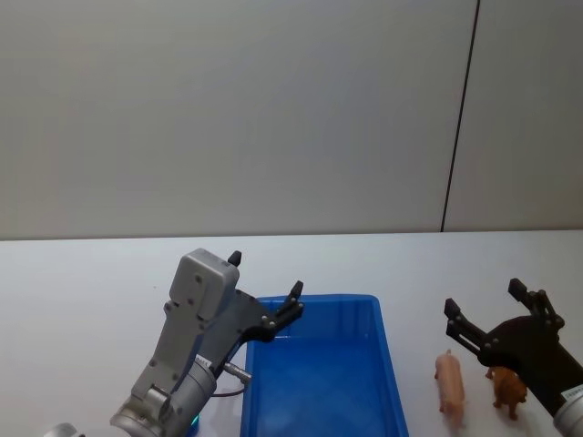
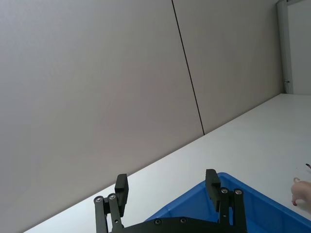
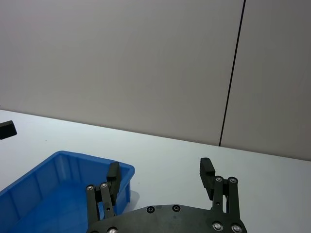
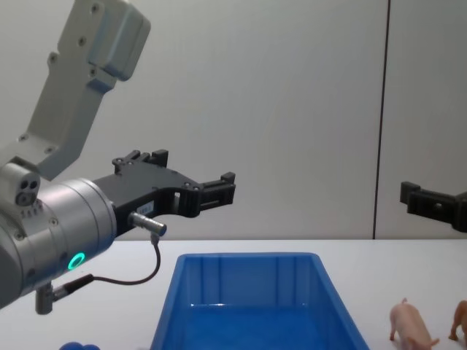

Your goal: Pick up the two dolls from the table and place them into the box.

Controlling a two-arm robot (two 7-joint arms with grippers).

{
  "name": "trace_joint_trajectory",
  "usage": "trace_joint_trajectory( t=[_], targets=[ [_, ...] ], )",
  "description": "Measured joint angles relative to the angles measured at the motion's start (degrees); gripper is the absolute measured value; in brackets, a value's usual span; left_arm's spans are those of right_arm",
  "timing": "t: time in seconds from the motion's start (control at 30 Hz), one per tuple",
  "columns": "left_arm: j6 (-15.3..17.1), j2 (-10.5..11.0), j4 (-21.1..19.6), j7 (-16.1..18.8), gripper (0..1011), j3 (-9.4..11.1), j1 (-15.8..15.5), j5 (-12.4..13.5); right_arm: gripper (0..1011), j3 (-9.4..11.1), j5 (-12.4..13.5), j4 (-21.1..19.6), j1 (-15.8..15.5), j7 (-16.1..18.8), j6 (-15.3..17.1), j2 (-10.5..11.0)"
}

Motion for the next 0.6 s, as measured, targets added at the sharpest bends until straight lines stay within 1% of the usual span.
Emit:
trace_joint_trajectory(
  t=[0.6],
  targets=[
    [0.0,0.0,0.0,0.0,1001,0.0,0.0,0.0,1001,0.0,0.0,0.0,0.0,0.0,0.0,0.0]
  ],
)
